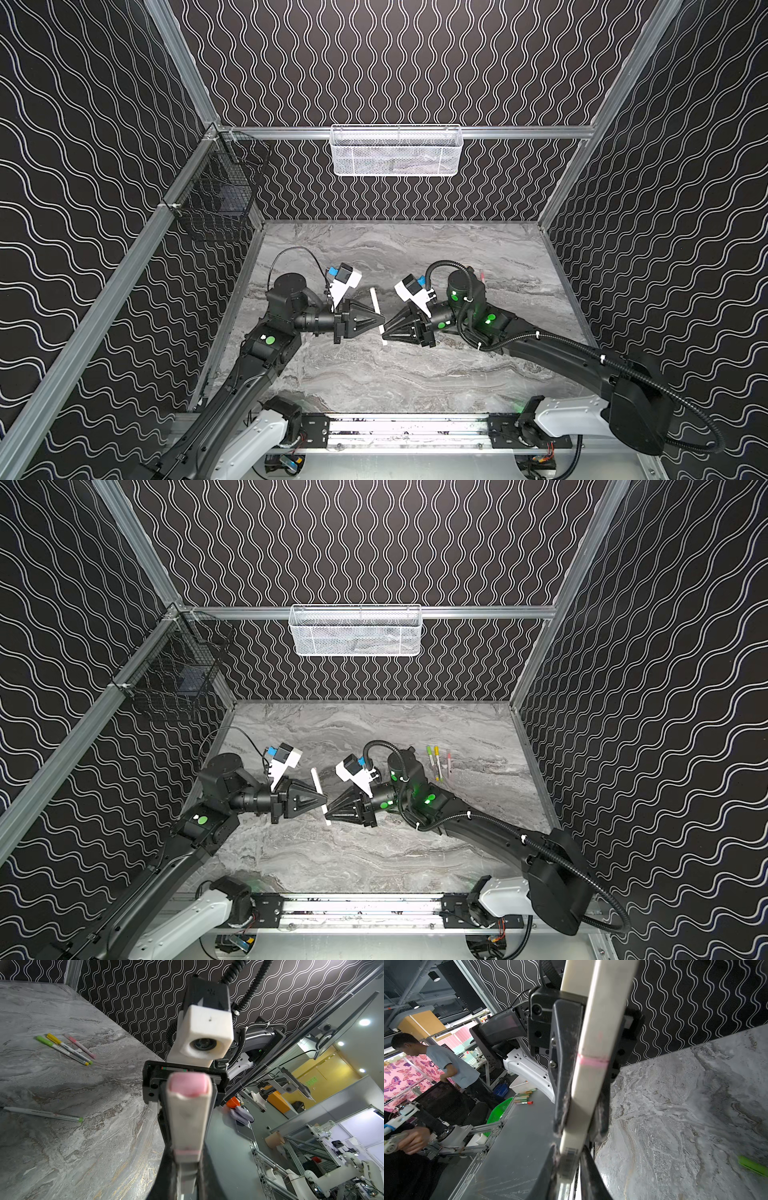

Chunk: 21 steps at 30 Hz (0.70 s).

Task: Insert the pens into the pen caps
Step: 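Bring the highlighter end up to the pink cap held by the left gripper, then push the highlighter into the pink cap while the left gripper holds it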

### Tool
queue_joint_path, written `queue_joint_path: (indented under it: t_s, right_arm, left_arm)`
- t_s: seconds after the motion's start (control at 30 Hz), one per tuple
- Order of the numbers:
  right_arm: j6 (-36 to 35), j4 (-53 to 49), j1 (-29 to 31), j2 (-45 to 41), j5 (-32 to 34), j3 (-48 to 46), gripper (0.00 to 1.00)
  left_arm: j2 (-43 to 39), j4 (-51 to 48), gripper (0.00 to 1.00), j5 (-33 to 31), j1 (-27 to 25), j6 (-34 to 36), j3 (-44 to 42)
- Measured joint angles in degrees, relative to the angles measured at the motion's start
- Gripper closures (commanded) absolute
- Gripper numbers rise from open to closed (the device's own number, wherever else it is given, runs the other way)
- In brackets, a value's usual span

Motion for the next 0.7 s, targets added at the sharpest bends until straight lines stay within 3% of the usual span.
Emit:
queue_joint_path:
  t_s: [0.17, 0.33, 0.6, 0.67, 0.7]
  right_arm:
    - [0.2, 0.6, 0.3, 1.5, 0.0, 0.5, 0.64]
    - [2.2, 3.8, 0.3, 4.1, -0.4, 1.4, 0.63]
    - [8.6, 7.6, 0.4, 7.5, -1.3, 4.0, 0.85]
    - [9.3, 7.6, 0.4, 7.5, -1.4, 4.1, 0.88]
    - [9.2, 7.4, 0.4, 7.5, -1.4, 4.2, 0.9]
  left_arm:
    - [-0.1, 0.2, 0.96, -0.2, 0.0, -0.2, 0.0]
    - [-0.2, 0.4, 0.96, -0.8, 0.0, -0.2, 0.0]
    - [-0.5, 0.4, 0.95, -4.1, 0.1, 0.6, 0.0]
    - [-0.6, 0.1, 0.9, -4.4, 0.1, 1.0, 0.0]
    - [-0.6, 0.0, 0.83, -4.5, 0.1, 1.2, 0.1]
